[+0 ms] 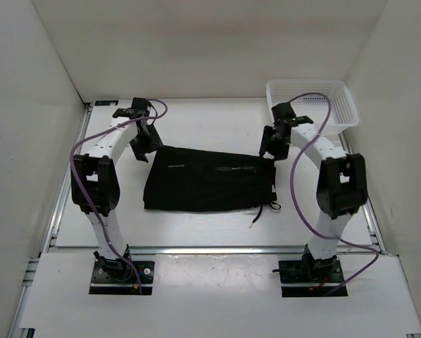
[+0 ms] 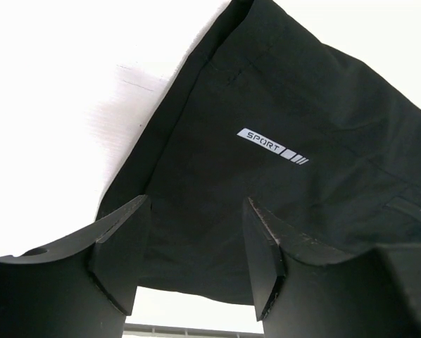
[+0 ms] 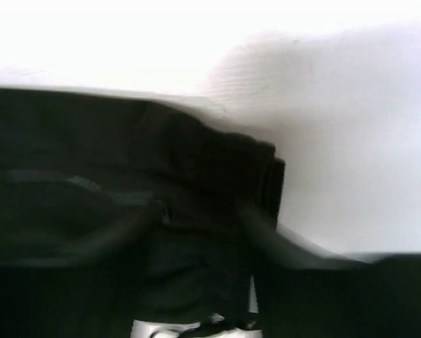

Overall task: Fold and stack the shorts
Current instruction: Fold the shorts

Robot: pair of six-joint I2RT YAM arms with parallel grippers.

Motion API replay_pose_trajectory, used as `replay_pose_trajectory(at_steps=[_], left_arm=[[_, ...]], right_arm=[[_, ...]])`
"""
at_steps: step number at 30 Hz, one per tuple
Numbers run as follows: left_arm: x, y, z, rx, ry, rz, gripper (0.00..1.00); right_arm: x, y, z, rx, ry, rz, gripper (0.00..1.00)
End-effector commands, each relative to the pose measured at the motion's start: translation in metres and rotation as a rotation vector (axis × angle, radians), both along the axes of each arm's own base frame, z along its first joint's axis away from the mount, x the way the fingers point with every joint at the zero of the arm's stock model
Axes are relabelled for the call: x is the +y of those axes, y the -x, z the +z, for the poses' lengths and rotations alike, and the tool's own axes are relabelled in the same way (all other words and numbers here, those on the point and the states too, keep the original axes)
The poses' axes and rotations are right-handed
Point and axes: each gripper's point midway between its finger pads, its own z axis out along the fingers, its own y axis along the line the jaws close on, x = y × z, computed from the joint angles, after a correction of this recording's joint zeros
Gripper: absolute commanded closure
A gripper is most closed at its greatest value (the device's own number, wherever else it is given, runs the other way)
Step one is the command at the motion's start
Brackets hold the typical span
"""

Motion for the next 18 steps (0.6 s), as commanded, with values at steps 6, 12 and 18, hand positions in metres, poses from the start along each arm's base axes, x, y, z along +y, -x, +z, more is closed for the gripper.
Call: replay_pose_trajectory(at_steps=[6,12,18], left_arm=[[0.005,0.002,0.023,-0.044,-0.034,-0.026,0.33],[0.008,0.012,0.007,0.0,-0.049,-0.024,0.32],[0.019,0.01,0.007,0.0,-0.058,0.003,0.32]], right_arm=[[-0.04,0.048,0.055,-0.113,-0.006,-0.048,0.09],[-0.027,0.082,0.01,-0.021,-0.256,-0.022,0.07],[-0.014,0.083,-0.016,0.013,-0.324,0.027,0.1]])
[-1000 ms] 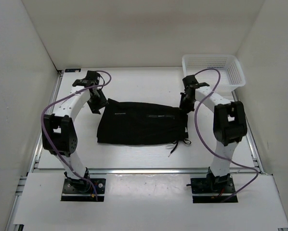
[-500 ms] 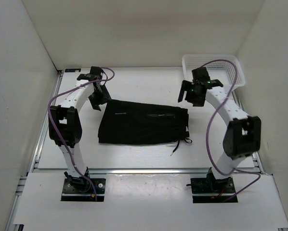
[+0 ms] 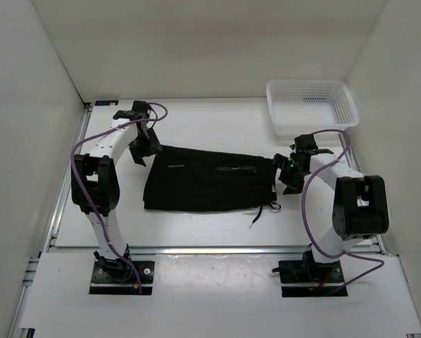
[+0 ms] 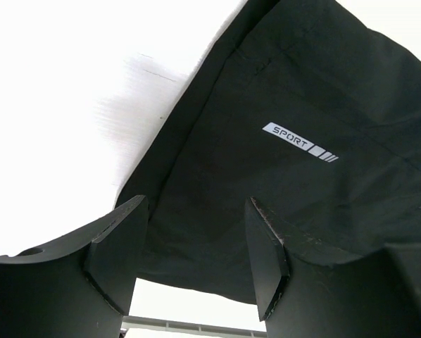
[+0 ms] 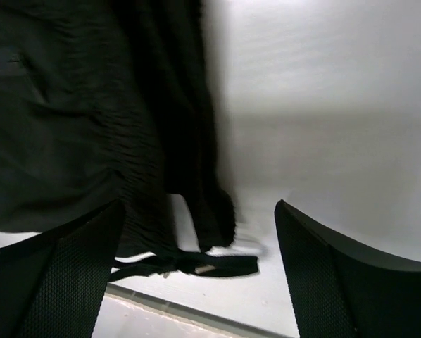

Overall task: Fold and stack the shorts
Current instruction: Fold the shorts

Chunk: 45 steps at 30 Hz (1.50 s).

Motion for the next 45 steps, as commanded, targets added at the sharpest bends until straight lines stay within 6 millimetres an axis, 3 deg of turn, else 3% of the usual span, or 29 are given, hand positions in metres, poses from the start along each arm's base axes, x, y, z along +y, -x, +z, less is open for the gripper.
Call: replay_pose_trajectory(at_steps=[1,3,6,10,11,12,13,15,22,23,31,36,40,45], left_arm=[[0.01,-0.002,0.016,-0.046,-0.017,0.015,0.32],[0.022,-0.005,0.013,-0.045,-0.009,0.046,0.32],[0.028,-0.006,0.006,-0.022,0.013,0.068,0.32],[0.033,-0.011,0.002,-0.02,0.032,0.084,0.32],[0.033,-0.011,0.002,-0.02,0.032,0.084,0.32],[0.033,-0.011,-0.002,-0.01,0.031,0.084,0.32],[0.033,-0.011,-0.002,-0.009,0.031,0.084,0.32],[0.037,-0.011,-0.005,0.0,0.03,0.094,0.32],[0.035,-0.014,-0.013,0.016,0.035,0.083,0.32],[0.035,-0.014,-0.013,0.016,0.035,0.083,0.32],[0.033,-0.022,-0.03,0.052,0.041,0.081,0.32],[0.026,-0.023,-0.047,0.084,0.047,0.058,0.32],[0.012,-0.023,-0.067,0.127,0.066,0.029,0.33],[-0.001,-0.034,-0.07,0.118,0.087,0.006,0.34]], right_arm=[[0.019,-0.018,0.004,-0.088,-0.099,0.062,0.11],[0.021,-0.021,-0.003,-0.083,-0.107,0.065,0.17],[0.022,-0.016,-0.025,-0.025,-0.115,0.066,0.34],[0.024,-0.012,-0.036,-0.002,-0.126,0.06,0.6],[0.024,-0.012,-0.036,-0.002,-0.126,0.06,0.72],[0.022,-0.013,-0.037,-0.003,-0.117,0.057,0.77],[0.023,-0.016,-0.035,-0.012,-0.118,0.058,0.91],[0.018,-0.018,-0.032,-0.018,-0.091,0.049,1.0],[-0.002,-0.035,0.017,-0.115,0.029,0.004,1.0],[-0.001,-0.042,0.033,-0.155,0.026,0.003,1.0],[-0.003,-0.053,0.095,-0.216,0.142,0.016,1.0],[0.013,-0.063,0.123,-0.266,0.183,0.054,1.0],[0.027,-0.069,0.134,-0.275,0.237,0.091,1.0],[0.052,-0.077,0.15,-0.314,0.274,0.16,1.0]])
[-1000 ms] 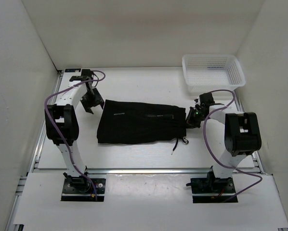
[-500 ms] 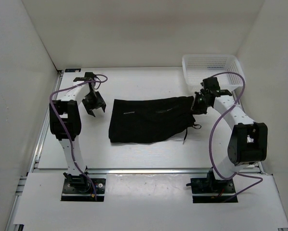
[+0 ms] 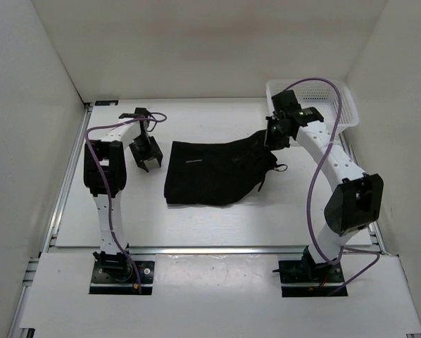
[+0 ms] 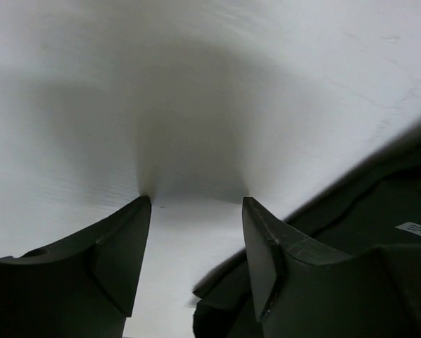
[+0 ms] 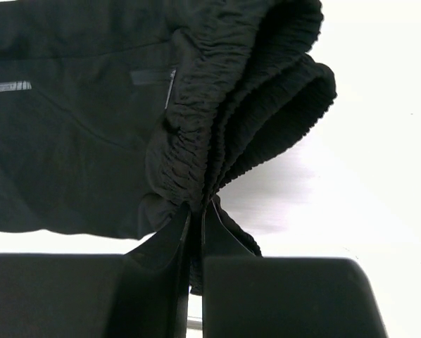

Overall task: Fold and stack the shorts
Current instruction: Fold the shorts

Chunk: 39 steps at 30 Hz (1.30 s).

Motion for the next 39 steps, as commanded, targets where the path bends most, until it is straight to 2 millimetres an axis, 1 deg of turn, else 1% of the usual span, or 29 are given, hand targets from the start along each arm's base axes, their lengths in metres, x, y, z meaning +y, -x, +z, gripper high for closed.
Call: replay_pose_trajectory(at_steps=[1,2,3,4,5,6,7,8,9,10,11,12,14,15,17,18,22,23,26,27,28,31,32,33,34,35,37,38,39], left_arm=[[-0.013,-0.018,0.003,-0.048,0.041,-0.024,0.36],[-0.019,-0.016,0.0,-0.036,0.057,-0.035,0.36],[-0.019,-0.016,0.0,-0.036,0.057,-0.035,0.36],[-0.021,-0.016,0.0,-0.035,0.066,-0.037,0.37],[-0.021,-0.015,-0.004,-0.026,0.065,-0.036,0.38],[-0.025,-0.014,-0.004,-0.025,0.065,-0.045,0.38],[-0.027,-0.016,-0.003,-0.033,0.078,-0.047,0.41],[-0.028,-0.012,-0.006,-0.02,0.086,-0.048,0.41],[-0.032,-0.014,-0.002,-0.038,0.088,-0.058,0.43],[-0.034,-0.01,-0.002,-0.03,0.101,-0.059,0.43],[-0.034,-0.009,-0.001,-0.036,0.102,-0.06,0.44],[-0.037,-0.004,-0.004,-0.024,0.1,-0.068,0.46],[-0.041,-0.003,-0.005,-0.021,0.123,-0.071,0.5],[-0.043,-0.002,-0.005,-0.02,0.134,-0.073,0.53],[-0.046,0.002,-0.007,-0.01,0.133,-0.081,0.56],[-0.047,-0.001,-0.007,-0.019,0.134,-0.082,0.56],[-0.043,-0.001,-0.008,-0.022,0.113,-0.079,0.57],[-0.043,-0.001,-0.008,-0.023,0.112,-0.088,0.57],[-0.043,-0.001,-0.008,-0.023,0.112,-0.088,0.57],[-0.043,-0.001,-0.008,-0.023,0.112,-0.088,0.57],[-0.043,-0.001,-0.008,-0.023,0.112,-0.088,0.57],[-0.041,-0.002,-0.009,-0.024,0.102,-0.087,0.57],[-0.041,-0.002,-0.009,-0.024,0.102,-0.087,0.57],[-0.041,-0.002,-0.009,-0.024,0.102,-0.087,0.57],[-0.041,-0.002,-0.009,-0.024,0.102,-0.087,0.57],[-0.041,-0.002,-0.009,-0.024,0.102,-0.087,0.57],[-0.042,-0.004,-0.006,-0.033,0.103,-0.088,0.57],[-0.042,-0.004,-0.006,-0.033,0.103,-0.088,0.57],[-0.042,-0.004,-0.006,-0.033,0.103,-0.088,0.56]], right_arm=[[0.014,-0.01,0.021,-0.045,0.064,0.039,1.0],[0.026,-0.008,0.017,-0.03,0.084,0.078,1.0],[0.035,-0.009,0.02,-0.033,0.082,0.095,1.0],[0.051,-0.012,0.033,-0.068,0.076,0.125,1.0],[0.06,-0.012,0.036,-0.073,0.073,0.142,1.0],[0.07,-0.014,0.029,-0.055,0.081,0.161,1.0],[0.088,-0.016,0.043,-0.093,0.071,0.191,1.0],[0.098,-0.017,0.045,-0.099,0.068,0.209,1.0],[0.107,-0.017,0.035,-0.073,0.089,0.226,1.0],[0.123,-0.013,0.035,-0.076,0.087,0.259,1.0],[0.135,-0.018,0.036,-0.084,0.082,0.274,1.0],[0.15,-0.011,0.035,-0.079,0.076,0.31,1.0],[0.171,-0.014,0.035,-0.091,0.069,0.339,1.0],[0.184,-0.006,0.033,-0.082,0.058,0.373,1.0],[0.204,-0.006,0.029,-0.089,0.044,0.404,1.0],[0.213,0.0,0.026,-0.084,0.052,0.433,1.0],[0.239,0.01,0.014,-0.068,0.025,0.49,1.0],[0.247,0.015,0.016,-0.067,0.005,0.511,1.0],[0.263,0.02,0.011,-0.072,-0.021,0.553,1.0],[0.267,0.02,0.02,-0.088,-0.045,0.56,1.0],[0.275,0.02,0.014,-0.072,-0.067,0.578,1.0],[0.295,0.025,0.011,-0.076,-0.111,0.62,1.0],[0.298,0.026,0.016,-0.077,-0.131,0.619,1.0],[0.307,0.032,0.011,-0.064,-0.154,0.645,1.0],[0.311,0.031,0.008,-0.061,-0.164,0.652,1.0],[0.319,0.035,0.011,-0.067,-0.189,0.659,1.0],[0.324,0.033,0.001,-0.053,-0.197,0.658,1.0],[0.33,0.035,0.004,-0.056,-0.226,0.675,1.0],[0.333,0.035,0.0,-0.046,-0.236,0.673,1.0]])
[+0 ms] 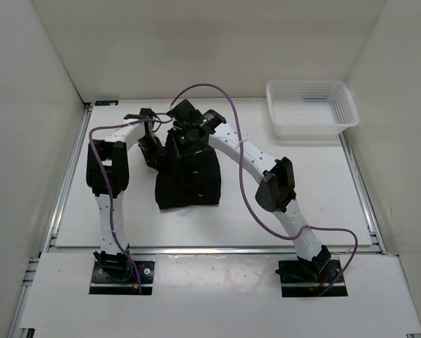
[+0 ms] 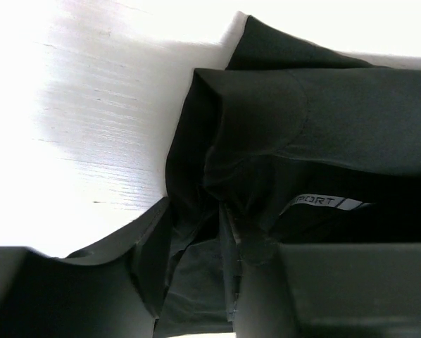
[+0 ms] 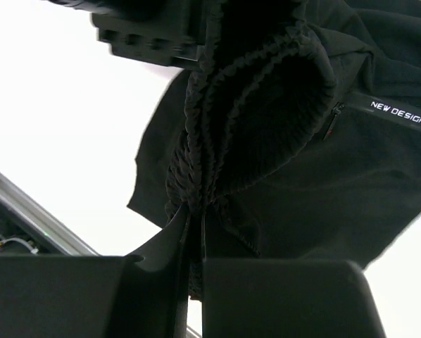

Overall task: Fold and stack the shorts
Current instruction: Fold the shorts

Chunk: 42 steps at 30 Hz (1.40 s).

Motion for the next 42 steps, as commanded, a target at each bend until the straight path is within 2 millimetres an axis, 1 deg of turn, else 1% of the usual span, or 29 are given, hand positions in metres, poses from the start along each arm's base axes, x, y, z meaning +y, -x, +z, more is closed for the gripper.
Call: replay_pose_trajectory(at_steps=[1,2,3,4,5,6,7,8,9,10,14,17,19,20,21,22,23,24,25,26,28,29,30,31,32,35,37,40,42], left_arm=[[-0.004,-0.004,-0.005,-0.029,-0.006,-0.02,0.53],[-0.004,-0.005,-0.001,-0.04,-0.005,-0.02,0.47],[0.001,-0.002,-0.001,-0.023,-0.007,-0.01,0.42],[0.008,-0.005,0.008,-0.032,-0.005,0.018,0.23],[0.014,0.0,0.013,-0.017,-0.007,0.032,0.13],[0.02,-0.002,0.029,-0.049,-0.004,0.047,0.0],[0.038,-0.006,0.039,-0.07,-0.016,0.086,0.0],[0.046,-0.005,0.047,-0.078,-0.016,0.106,0.0],[0.056,-0.002,0.055,-0.078,-0.029,0.128,0.0],[0.073,-0.005,0.075,-0.123,-0.028,0.17,0.0],[0.112,-0.001,0.109,-0.194,-0.08,0.268,0.0],[0.124,0.001,0.133,-0.254,-0.119,0.291,0.0],[0.128,0.006,0.151,-0.296,-0.169,0.306,0.0],[0.124,0.007,0.158,-0.316,-0.179,0.295,0.0],[0.121,0.008,0.164,-0.334,-0.18,0.276,0.03],[0.114,0.008,0.167,-0.351,-0.171,0.25,0.07],[0.1,0.009,0.175,-0.374,-0.148,0.207,0.13],[0.083,0.015,0.168,-0.361,-0.093,0.147,0.3],[0.069,0.014,0.164,-0.363,-0.054,0.118,0.41],[0.056,0.018,0.162,-0.365,-0.023,0.077,0.49],[0.024,0.032,0.141,-0.312,0.042,-0.002,0.64],[0.017,0.033,0.135,-0.314,0.045,-0.018,0.64],[0.01,0.041,0.113,-0.258,0.042,-0.039,0.64],[0.012,0.042,0.102,-0.237,0.03,-0.037,0.64],[0.012,0.046,0.092,-0.205,0.027,-0.037,0.64],[0.021,0.045,0.054,-0.132,-0.028,-0.028,0.64],[0.024,0.045,0.033,-0.079,-0.053,-0.035,0.64],[0.026,0.04,0.032,-0.076,-0.064,-0.043,0.64],[0.025,0.034,0.05,-0.106,-0.061,-0.042,0.61]], right_arm=[[0.032,0.003,0.01,0.009,-0.125,0.06,1.0],[0.037,0.002,0.014,0.003,-0.153,0.073,1.0],[0.042,0.003,0.018,0.008,-0.179,0.08,0.92],[0.048,0.007,0.022,0.02,-0.214,0.108,0.78],[0.051,0.009,0.02,0.029,-0.226,0.121,0.57],[0.057,0.007,0.03,0.008,-0.27,0.138,0.45],[0.059,0.01,0.045,-0.009,-0.306,0.153,0.33],[0.058,0.013,0.04,0.0,-0.306,0.159,0.19],[0.058,0.014,0.062,-0.044,-0.352,0.178,0.15],[0.057,0.015,0.066,-0.051,-0.359,0.179,0.14],[0.037,0.018,0.076,-0.093,-0.332,0.131,0.14],[0.011,0.025,0.074,-0.117,-0.283,0.092,0.26],[-0.021,0.029,0.065,-0.134,-0.226,0.032,0.41],[-0.035,0.036,0.079,-0.161,-0.231,0.017,0.48],[-0.049,0.035,0.077,-0.174,-0.214,-0.013,0.57],[-0.072,0.04,0.047,-0.133,-0.145,-0.055,0.72],[-0.088,0.039,0.04,-0.139,-0.112,-0.102,0.78],[-0.105,0.045,0.05,-0.157,-0.122,-0.132,0.83],[-0.13,0.049,0.024,-0.123,-0.064,-0.165,0.88],[-0.145,0.056,0.029,-0.113,-0.076,-0.2,0.88],[-0.178,0.063,0.006,-0.076,-0.011,-0.262,0.84],[-0.191,0.069,0.008,-0.071,-0.005,-0.289,0.78],[-0.204,0.069,0.004,-0.061,0.014,-0.329,0.71],[-0.214,0.071,0.0,-0.059,0.037,-0.347,0.66],[-0.223,0.079,-0.002,-0.055,0.05,-0.362,0.51],[-0.249,0.085,0.0,-0.048,0.09,-0.435,0.19],[-0.266,0.085,0.002,-0.05,0.118,-0.487,0.11],[-0.286,0.089,0.009,-0.067,0.145,-0.542,0.01],[-0.295,0.088,0.023,-0.099,0.135,-0.579,0.01]])
